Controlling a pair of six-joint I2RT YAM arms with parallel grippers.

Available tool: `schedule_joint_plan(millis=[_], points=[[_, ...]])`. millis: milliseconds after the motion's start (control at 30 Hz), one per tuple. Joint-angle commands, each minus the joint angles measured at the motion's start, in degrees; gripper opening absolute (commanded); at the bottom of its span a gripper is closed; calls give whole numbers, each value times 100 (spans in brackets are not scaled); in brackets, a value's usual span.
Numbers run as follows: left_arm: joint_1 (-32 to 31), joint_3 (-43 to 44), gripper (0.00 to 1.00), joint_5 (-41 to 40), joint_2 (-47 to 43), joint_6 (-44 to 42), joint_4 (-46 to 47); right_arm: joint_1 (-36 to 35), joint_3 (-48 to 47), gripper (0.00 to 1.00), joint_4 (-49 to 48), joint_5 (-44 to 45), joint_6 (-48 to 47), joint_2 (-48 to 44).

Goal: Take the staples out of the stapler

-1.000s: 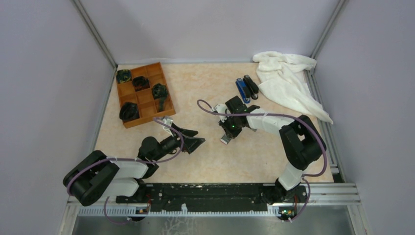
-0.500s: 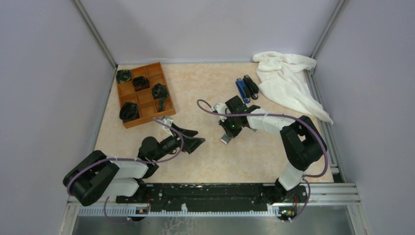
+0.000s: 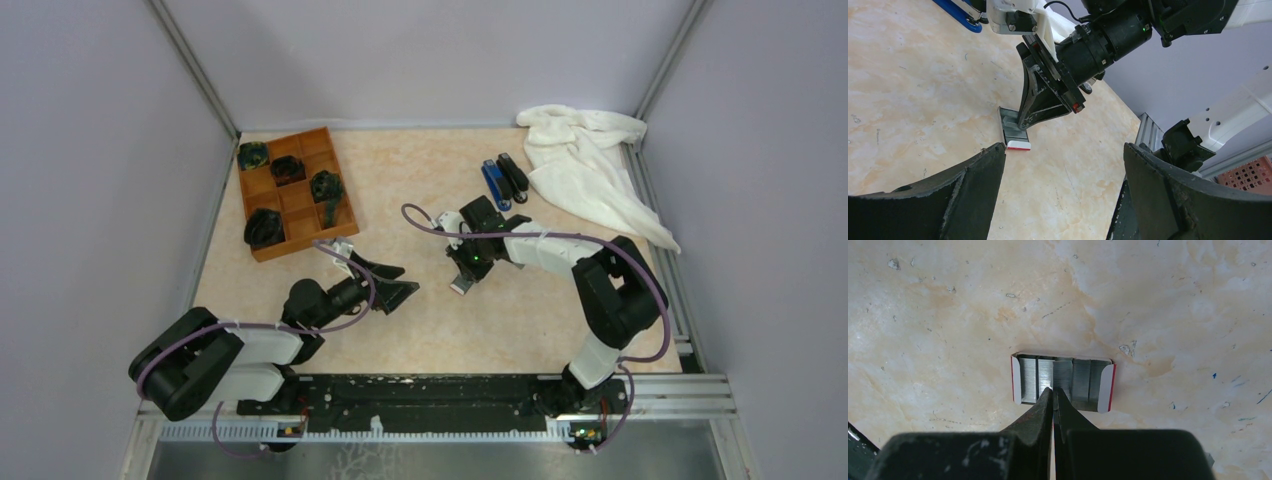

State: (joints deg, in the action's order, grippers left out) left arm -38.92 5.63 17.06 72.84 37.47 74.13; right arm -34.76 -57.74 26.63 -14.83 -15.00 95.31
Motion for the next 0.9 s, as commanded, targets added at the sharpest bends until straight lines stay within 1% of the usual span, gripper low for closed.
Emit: schedule_joint_plan(millis=[0,133,200,867], points=[[-46,-3,93,1,-20,-21,181,-66,-48,0,-46,-1,-65,-116],[-46,-9,93,-5,-19,-22,181,-68,-49,0,-55,23,-73,-117],[-46,0,93,-8,-16,-21,180,-66,-51,0,-58,21,-65,75],[-46,-15,93,-4,-17,-12,190,-74,-36,0,-59,163,-132,74]])
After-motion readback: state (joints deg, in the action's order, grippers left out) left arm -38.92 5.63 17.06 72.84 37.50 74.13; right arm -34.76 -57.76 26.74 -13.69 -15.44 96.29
